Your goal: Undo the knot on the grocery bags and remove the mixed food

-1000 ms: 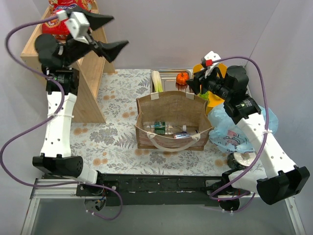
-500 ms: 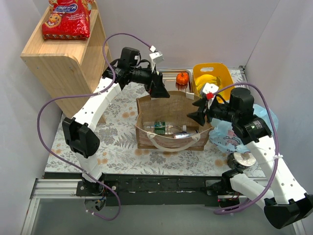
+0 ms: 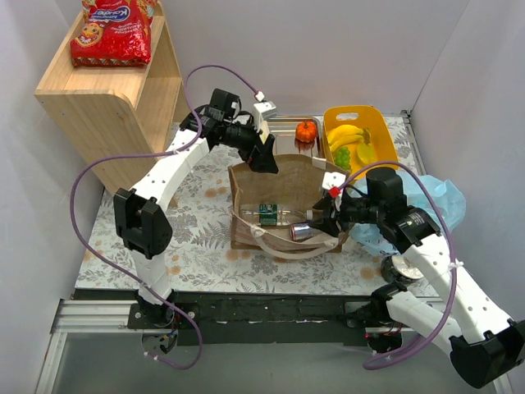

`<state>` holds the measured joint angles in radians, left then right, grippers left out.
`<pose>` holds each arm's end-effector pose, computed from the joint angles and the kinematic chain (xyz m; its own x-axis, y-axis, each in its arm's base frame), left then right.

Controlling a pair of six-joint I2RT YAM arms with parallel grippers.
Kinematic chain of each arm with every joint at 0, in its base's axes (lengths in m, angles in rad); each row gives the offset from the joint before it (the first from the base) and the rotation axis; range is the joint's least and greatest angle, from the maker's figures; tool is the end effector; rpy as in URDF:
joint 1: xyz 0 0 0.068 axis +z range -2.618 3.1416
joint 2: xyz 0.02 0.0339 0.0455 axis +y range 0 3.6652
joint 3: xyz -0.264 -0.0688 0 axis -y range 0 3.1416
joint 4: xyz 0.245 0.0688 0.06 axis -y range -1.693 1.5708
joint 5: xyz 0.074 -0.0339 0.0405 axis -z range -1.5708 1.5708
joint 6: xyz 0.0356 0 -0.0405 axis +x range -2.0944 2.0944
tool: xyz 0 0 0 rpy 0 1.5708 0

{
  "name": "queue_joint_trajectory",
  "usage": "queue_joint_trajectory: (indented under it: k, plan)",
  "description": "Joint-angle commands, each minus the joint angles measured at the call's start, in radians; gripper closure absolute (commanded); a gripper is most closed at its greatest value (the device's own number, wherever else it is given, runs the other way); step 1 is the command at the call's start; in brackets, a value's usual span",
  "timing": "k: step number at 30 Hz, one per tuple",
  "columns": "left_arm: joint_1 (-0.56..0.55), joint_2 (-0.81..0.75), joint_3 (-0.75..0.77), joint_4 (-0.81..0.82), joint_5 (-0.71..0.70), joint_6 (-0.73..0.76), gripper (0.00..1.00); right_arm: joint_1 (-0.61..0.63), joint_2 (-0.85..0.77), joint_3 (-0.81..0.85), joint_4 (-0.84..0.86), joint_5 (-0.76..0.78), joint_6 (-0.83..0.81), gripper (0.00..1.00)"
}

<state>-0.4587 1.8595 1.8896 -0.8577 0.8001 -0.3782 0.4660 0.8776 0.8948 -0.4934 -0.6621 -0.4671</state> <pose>0.3519 -0.2023 0.3612 -0.8882 0.1517 -0.4338 0.4474 0.5011 -0.7408 0.1563 0.1031 0.3340 0.0137 -0.3906 -0.9204 -0.9367 0.3172 -0.1486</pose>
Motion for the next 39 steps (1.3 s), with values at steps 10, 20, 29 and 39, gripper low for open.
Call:
queue_joint_trajectory:
  k: [10, 20, 29, 39]
  plan:
    - [-0.063, -0.167, -0.087, 0.078, -0.003, 0.088, 1.00, 0.172, -0.060, -0.102, -0.198, 0.048, -0.323, 0.46]
    - [-0.120, -0.551, -0.389, 0.361, 0.039, 0.041, 1.00, 0.241, -0.089, -0.191, -0.226, 0.176, -0.479, 0.53]
    - [-0.120, -0.622, -0.632, 0.506, -0.047, -0.020, 1.00, 0.258, -0.075, -0.198, -0.145, 0.182, -0.429, 0.53]
    - [-0.110, -0.540, -0.580, 0.546, -0.081, -0.203, 1.00, 0.272, 0.007, -0.080, -0.043, 0.214, -0.432, 0.53]
